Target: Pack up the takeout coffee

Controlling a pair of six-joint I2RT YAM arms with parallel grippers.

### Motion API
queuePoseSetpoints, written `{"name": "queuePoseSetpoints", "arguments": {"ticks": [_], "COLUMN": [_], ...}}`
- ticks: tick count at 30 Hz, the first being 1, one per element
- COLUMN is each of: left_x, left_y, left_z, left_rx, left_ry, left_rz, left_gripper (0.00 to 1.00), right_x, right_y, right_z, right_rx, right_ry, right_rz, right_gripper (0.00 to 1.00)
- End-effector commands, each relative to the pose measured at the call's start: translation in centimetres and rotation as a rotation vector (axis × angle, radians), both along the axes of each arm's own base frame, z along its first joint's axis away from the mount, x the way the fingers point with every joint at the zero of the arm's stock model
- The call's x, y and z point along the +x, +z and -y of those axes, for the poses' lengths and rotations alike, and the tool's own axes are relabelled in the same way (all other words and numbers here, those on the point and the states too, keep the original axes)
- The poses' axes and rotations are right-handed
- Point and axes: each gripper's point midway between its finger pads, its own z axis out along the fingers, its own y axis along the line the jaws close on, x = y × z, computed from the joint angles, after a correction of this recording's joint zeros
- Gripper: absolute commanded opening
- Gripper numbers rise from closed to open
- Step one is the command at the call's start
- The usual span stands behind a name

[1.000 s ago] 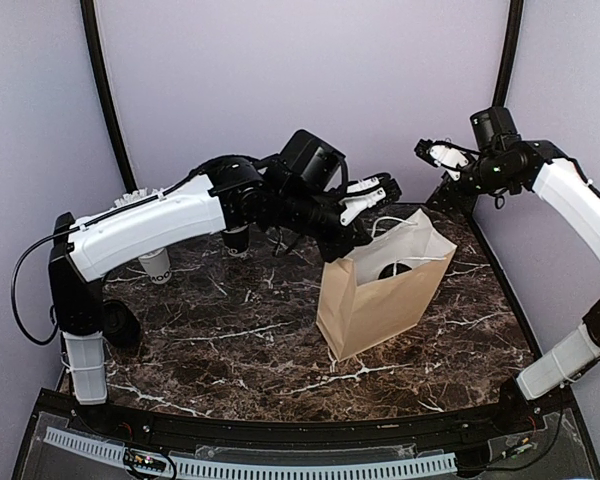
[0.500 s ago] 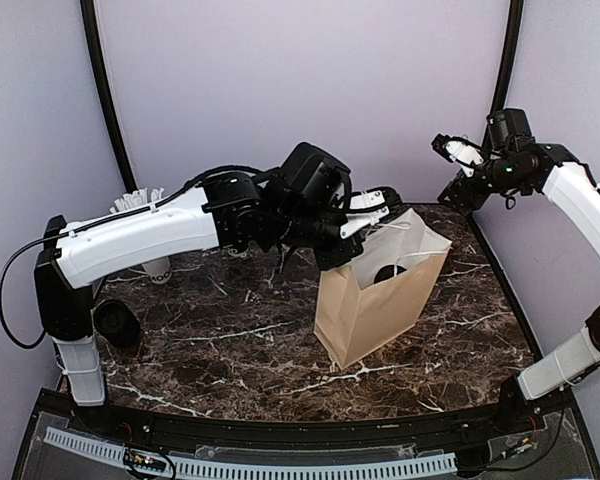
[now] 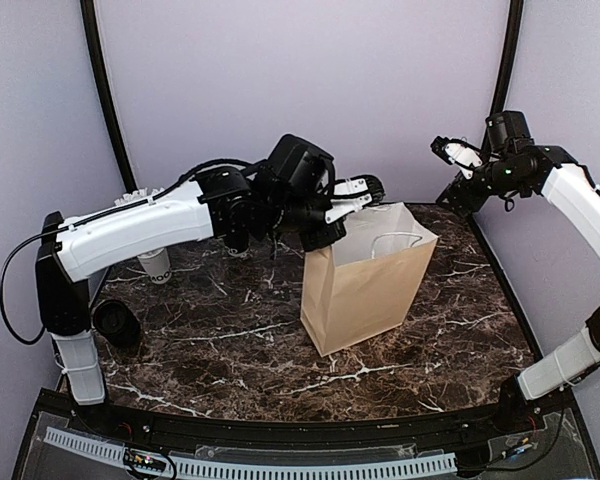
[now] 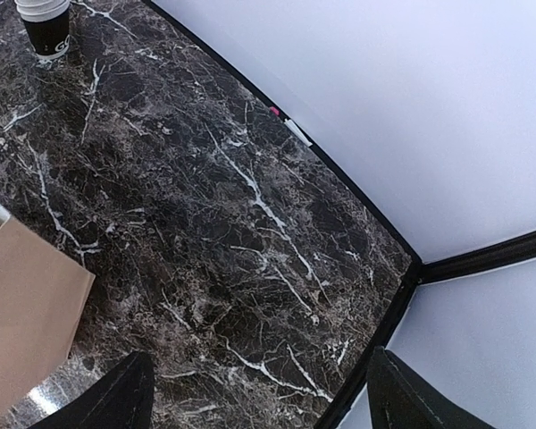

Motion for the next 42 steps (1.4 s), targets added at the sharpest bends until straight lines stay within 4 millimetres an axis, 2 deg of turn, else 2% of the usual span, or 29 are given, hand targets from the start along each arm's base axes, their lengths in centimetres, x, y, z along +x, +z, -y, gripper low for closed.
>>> {"name": "queuePoseSetpoints", "arguments": {"ticks": [1,10,25,34,42], "left_x": [1.6,2.7,-0.6,-3.7,-8.2], "left_y": [4.7,4.4,4.0,3.7,2.5], "left_z": [-2.8,-3.5,-3.4,-1.1,0.5], "left_rx": [-0.127,-0.142,-0.241,-0.273,-0.256], "left_ry": [0.017,0.006,-0.073,-0.131,-0.22], "left_rz": [0.006,-0.011,-0.126,-0.167,-0.271], "left_gripper": [0.0,0.0,0.0,0.0,0.0], "right_x": [0.3,0.5,0.4,0.4,0.4], "right_y": [0.8,0.2,-0.2,-0.8,-1.2], "right_z": [-0.2,-0.6,-0.9,-1.0,-1.1], "right_rx": [0.033,0.049,0.061,0.067,0.064], "right_ry": [-0.003,0.001,0.012,0.015,0.02], "right_rz": [0.032,0.007,-0.009,-0.024,-0.033], "right_gripper": [0.84,0.84,0.84,0.84,0.84]}}
